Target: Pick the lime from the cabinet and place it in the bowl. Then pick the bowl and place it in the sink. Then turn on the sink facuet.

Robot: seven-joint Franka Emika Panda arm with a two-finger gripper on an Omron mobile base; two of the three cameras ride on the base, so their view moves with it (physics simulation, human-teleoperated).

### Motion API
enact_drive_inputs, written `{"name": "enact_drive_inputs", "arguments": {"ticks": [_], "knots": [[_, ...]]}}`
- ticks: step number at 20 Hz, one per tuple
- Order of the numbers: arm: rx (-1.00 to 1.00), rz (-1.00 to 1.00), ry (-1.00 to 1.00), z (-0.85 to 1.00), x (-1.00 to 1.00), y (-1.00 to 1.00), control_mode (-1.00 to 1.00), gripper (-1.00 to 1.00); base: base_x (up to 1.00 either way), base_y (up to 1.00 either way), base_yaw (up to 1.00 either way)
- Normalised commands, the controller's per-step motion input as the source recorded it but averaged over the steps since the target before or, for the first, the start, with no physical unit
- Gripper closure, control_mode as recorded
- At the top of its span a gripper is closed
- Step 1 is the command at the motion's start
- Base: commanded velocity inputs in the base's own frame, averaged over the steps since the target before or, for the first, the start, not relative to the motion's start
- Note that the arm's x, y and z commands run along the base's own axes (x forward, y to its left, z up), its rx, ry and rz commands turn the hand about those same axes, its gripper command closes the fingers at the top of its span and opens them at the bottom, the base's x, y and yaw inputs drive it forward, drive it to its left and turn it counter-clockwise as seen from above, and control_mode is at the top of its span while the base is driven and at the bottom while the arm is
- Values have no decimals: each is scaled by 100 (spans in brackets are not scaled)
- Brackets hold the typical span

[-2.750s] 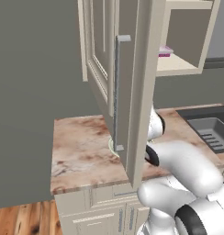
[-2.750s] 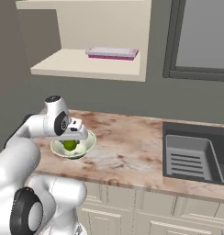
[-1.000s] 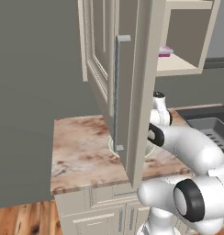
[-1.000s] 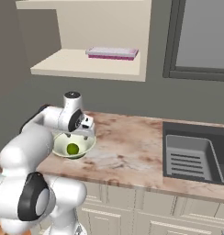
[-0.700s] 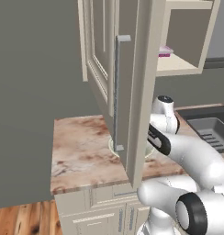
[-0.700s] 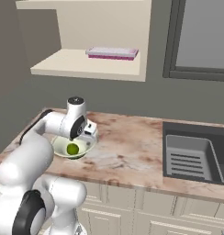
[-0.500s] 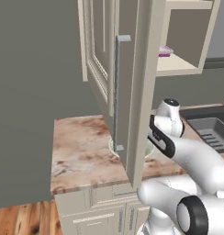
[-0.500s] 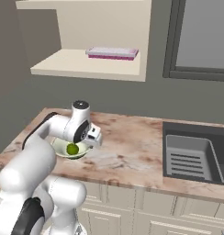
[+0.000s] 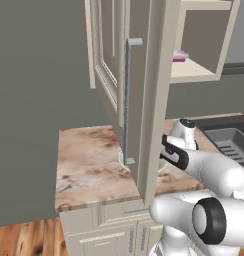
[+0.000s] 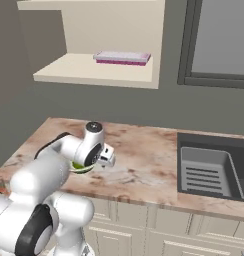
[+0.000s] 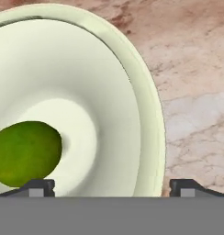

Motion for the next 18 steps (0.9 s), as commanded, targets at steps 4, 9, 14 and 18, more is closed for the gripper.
{"name": "enact_drive_inputs", "arguments": {"ticks": [4, 9, 14, 18], "knots": [[0, 0, 0, -44, 31, 0, -100, -100, 0, 0, 0], [1, 0, 0, -29, 6, 0, -100, 100, 0, 0, 0], [4, 0, 0, -11, 0, 0, -100, 100, 0, 0, 0], [4, 0, 3, 0, 0, 0, -100, 100, 0, 0, 0]]}}
